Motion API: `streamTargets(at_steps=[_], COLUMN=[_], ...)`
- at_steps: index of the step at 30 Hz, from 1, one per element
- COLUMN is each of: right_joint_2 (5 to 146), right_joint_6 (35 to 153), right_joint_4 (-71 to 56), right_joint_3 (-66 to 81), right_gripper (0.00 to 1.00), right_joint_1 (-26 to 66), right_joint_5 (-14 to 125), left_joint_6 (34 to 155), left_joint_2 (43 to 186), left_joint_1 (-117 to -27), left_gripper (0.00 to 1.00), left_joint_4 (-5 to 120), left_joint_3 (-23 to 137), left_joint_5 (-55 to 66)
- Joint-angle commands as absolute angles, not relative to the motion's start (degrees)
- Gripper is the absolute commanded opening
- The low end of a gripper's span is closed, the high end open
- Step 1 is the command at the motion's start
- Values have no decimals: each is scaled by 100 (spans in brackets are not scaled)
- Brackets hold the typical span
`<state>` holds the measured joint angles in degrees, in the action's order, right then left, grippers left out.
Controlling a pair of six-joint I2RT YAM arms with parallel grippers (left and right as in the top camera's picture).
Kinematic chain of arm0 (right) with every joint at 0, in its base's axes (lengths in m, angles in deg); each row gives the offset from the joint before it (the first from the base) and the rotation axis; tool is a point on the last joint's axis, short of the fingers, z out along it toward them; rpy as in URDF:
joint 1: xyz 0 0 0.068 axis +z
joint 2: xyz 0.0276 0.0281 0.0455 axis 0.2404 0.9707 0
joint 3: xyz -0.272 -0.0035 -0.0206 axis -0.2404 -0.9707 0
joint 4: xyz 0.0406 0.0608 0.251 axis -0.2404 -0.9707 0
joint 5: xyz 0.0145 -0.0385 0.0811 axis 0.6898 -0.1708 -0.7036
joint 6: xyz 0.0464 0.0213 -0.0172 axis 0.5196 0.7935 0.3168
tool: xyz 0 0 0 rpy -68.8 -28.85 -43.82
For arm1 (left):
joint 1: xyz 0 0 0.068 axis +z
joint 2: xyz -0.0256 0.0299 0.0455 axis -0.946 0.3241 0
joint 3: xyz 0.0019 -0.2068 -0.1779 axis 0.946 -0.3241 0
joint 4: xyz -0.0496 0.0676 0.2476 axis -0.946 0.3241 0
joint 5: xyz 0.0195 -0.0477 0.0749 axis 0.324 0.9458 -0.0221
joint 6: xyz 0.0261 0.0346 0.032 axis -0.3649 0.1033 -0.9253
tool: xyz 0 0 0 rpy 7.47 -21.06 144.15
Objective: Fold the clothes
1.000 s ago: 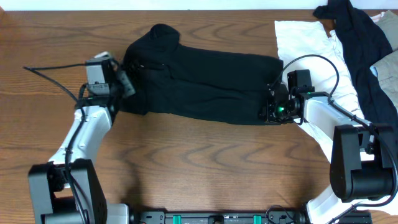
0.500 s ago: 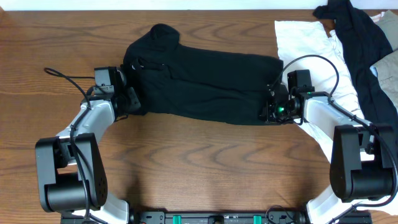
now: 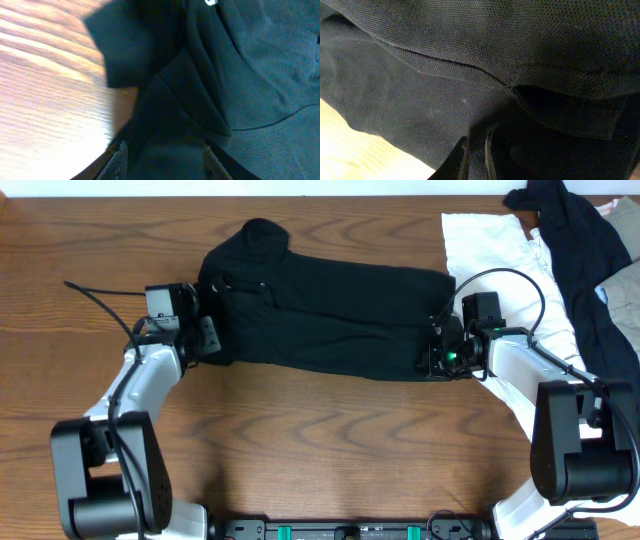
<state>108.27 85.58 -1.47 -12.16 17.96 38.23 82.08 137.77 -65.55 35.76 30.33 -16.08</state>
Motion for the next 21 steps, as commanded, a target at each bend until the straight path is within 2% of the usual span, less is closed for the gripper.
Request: streamTargets(at_steps=[1,8,11,15,19,20,21], right_joint_2=[10949,10949,10949,10949,10949,10949,10949], right_joint_6=[8521,8521,8523,8523,8523,8523,8523], right_joint_4=[-237,-237,-237,-239,-259,-265,-272], right_joint_3=[-1264,-1264,-1264,-1264,-1264,-1264,-1264], right_gripper=[12,12,11,11,11,11,11], right_joint_1=[1820,1822,1822,1822,1822,1822,1822], right_joint_5=[4107,4105,4105,4103,4103,4103,4103], left_joint_6=[8046,7989,7941,7937,7939,7939,7939], left_joint_2=[13666,13673,13723,13976,14252,14306,14337], left_joint_1=[-6526,-6524,-6507,-6467,-6445,-6445,-6445], left_gripper=[49,56,62,64,63,62,56], left_joint_4=[3679,3819,3790,3694,3554,3521,3489], left_joint_3=[3068,3028,2971,2971,2971,2971,2971], left_joint_5=[-2176,-2191,-2189,-2189,-2187,-2183,-2161])
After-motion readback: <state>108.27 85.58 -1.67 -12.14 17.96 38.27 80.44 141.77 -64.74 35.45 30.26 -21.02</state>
